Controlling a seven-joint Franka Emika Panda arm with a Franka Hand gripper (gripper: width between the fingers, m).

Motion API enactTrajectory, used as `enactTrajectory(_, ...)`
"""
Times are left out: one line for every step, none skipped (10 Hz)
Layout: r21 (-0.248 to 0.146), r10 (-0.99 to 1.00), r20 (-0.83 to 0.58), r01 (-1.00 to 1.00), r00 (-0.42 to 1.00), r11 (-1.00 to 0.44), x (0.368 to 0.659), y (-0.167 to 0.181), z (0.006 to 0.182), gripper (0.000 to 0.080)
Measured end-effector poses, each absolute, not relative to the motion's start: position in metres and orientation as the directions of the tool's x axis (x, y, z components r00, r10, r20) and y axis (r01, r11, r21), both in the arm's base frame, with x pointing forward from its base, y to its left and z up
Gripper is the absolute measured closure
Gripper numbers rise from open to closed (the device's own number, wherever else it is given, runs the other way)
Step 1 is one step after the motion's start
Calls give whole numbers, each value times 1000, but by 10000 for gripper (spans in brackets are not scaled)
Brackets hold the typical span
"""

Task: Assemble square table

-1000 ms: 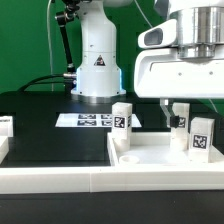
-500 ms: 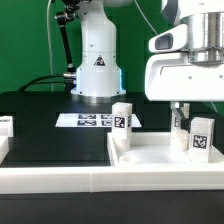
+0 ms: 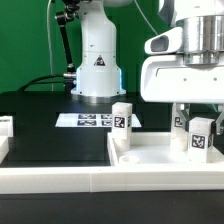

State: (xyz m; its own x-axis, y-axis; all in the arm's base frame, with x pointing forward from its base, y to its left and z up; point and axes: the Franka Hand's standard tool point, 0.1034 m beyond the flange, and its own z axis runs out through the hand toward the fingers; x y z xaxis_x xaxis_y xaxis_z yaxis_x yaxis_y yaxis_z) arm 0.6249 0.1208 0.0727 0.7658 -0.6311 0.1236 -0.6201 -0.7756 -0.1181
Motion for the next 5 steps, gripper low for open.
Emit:
enactTrajectory(-120,-647,121,-635,753,-763,625,121,73,502)
enactTrajectory(-122,-655,120,-644,746,-755,625,120,73,502)
enactTrajectory(-130,-696,113,-684,709,-718,625,120,73,502)
enactTrajectory(-147,-784,95,-770,613,-620,623,120,73,502)
enactTrajectory(-153,-832,81,-818,549,-555,622,122,73,502)
